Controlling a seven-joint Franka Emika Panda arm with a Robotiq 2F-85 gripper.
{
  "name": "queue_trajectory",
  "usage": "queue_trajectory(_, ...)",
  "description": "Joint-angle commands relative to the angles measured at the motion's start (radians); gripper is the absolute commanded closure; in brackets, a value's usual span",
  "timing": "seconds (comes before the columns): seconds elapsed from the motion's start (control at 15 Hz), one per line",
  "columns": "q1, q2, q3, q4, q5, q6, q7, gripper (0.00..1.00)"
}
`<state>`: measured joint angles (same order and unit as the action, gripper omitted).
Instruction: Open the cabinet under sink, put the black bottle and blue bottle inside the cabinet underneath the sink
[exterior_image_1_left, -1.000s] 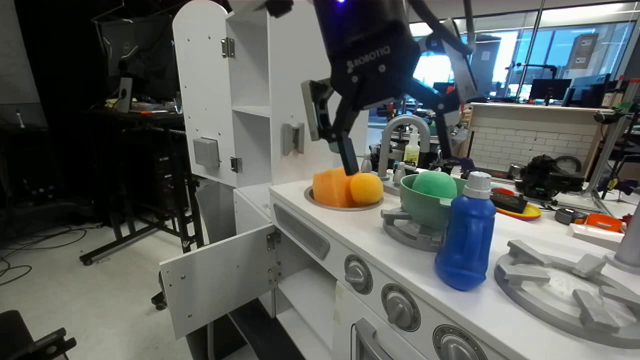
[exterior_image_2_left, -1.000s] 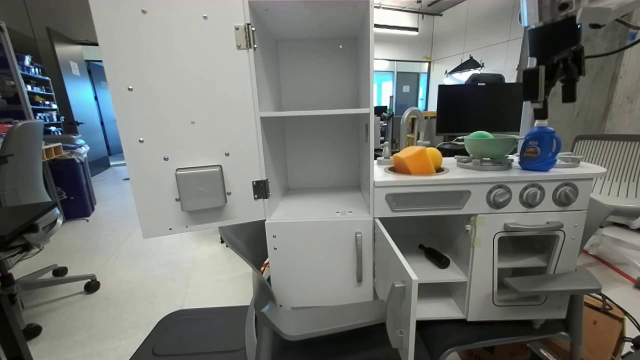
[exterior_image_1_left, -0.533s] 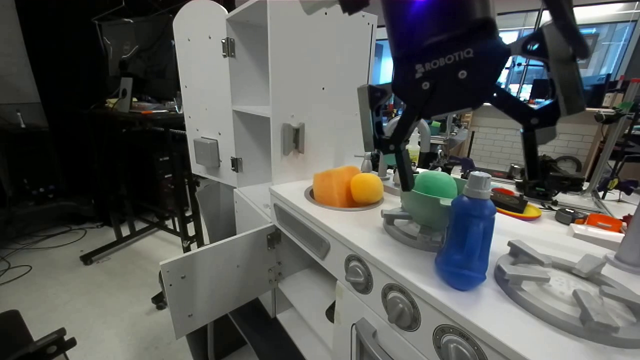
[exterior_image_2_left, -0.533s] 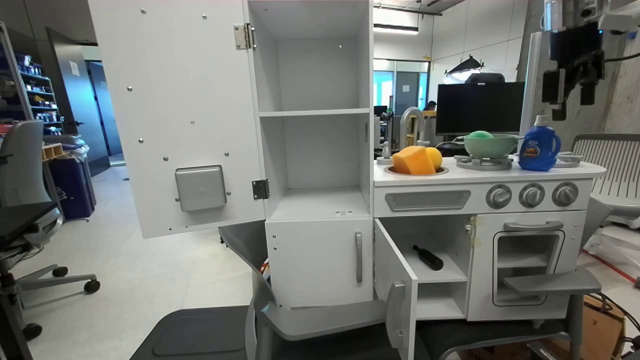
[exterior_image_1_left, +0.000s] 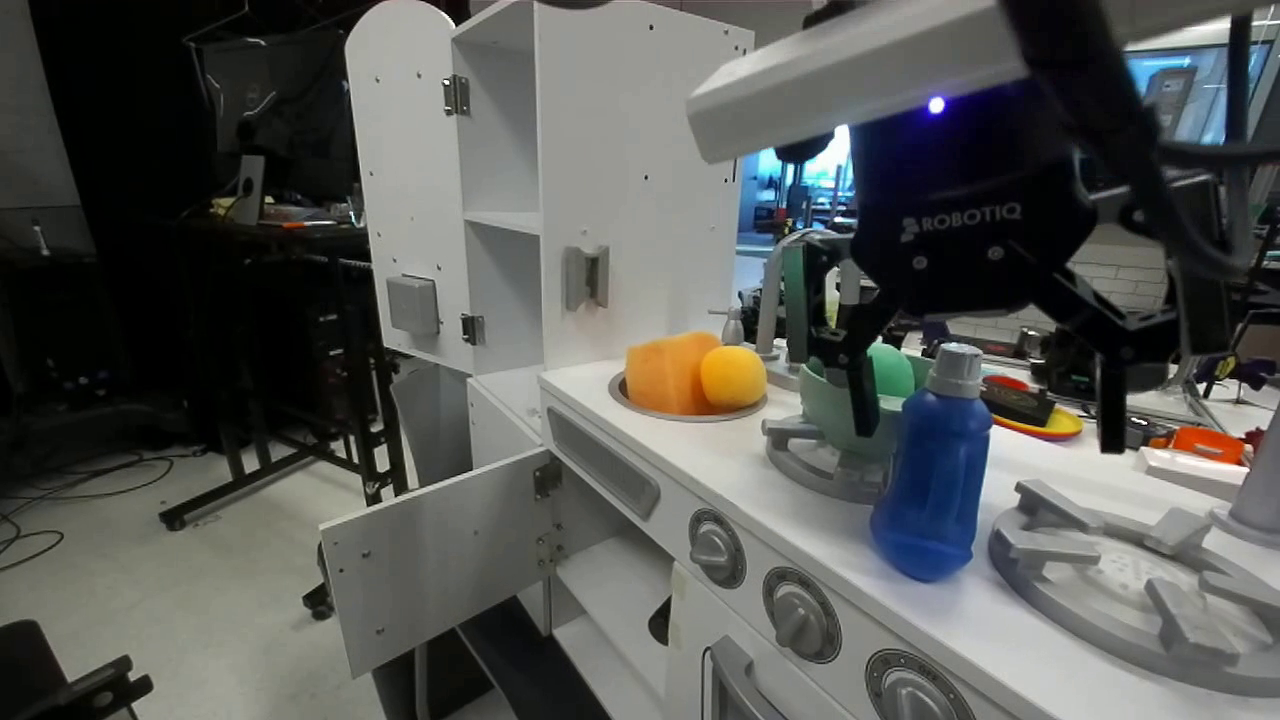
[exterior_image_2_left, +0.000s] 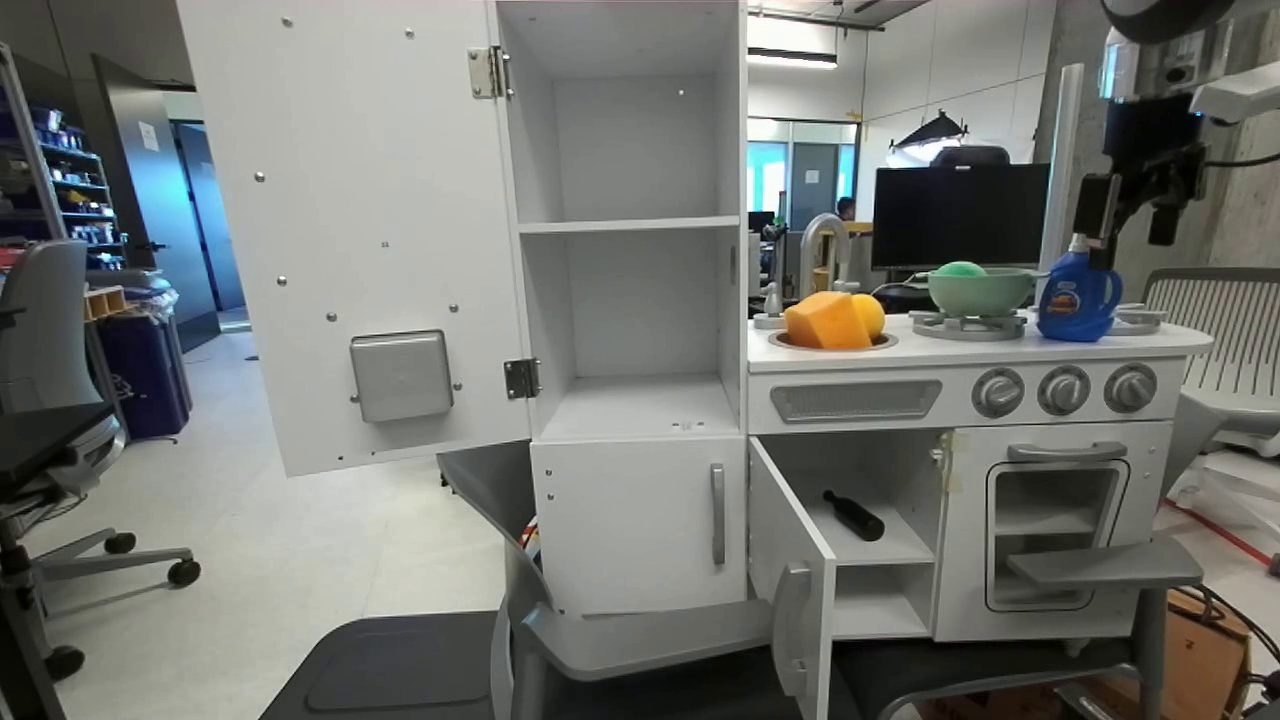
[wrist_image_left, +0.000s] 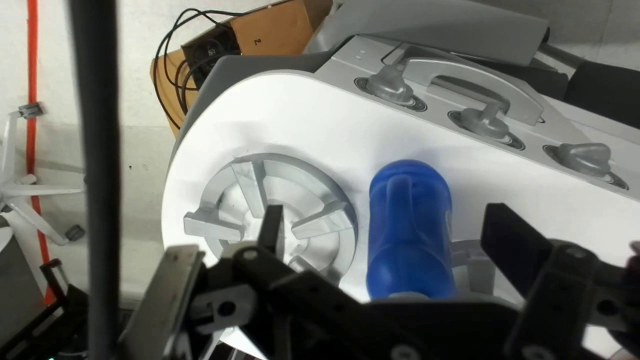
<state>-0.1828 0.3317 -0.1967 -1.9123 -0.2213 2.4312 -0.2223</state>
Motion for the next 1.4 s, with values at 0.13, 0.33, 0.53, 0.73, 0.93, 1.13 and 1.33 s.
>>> queue_trajectory(0.13, -0.043, 0.055, 0.044, 0.043, 0.087, 0.036, -0.066, 0.00)
queue_trajectory(0.33, -0.055, 0.076, 0.058, 0.055, 0.116, 0.041, -0.084, 0.00)
queue_trajectory(0.53, -0.064, 0.090, 0.067, 0.068, 0.131, 0.044, -0.097, 0.00)
queue_trajectory(0.73, -0.072, 0.099, 0.076, 0.080, 0.143, 0.046, -0.109, 0.00)
queue_trajectory(0.93, -0.074, 0.104, 0.079, 0.090, 0.144, 0.045, -0.113, 0.00)
queue_trajectory(1.13, -0.075, 0.108, 0.085, 0.100, 0.150, 0.048, -0.116, 0.26)
queue_trajectory(1.33, -0.081, 0.125, 0.091, 0.109, 0.159, 0.060, -0.127, 0.48)
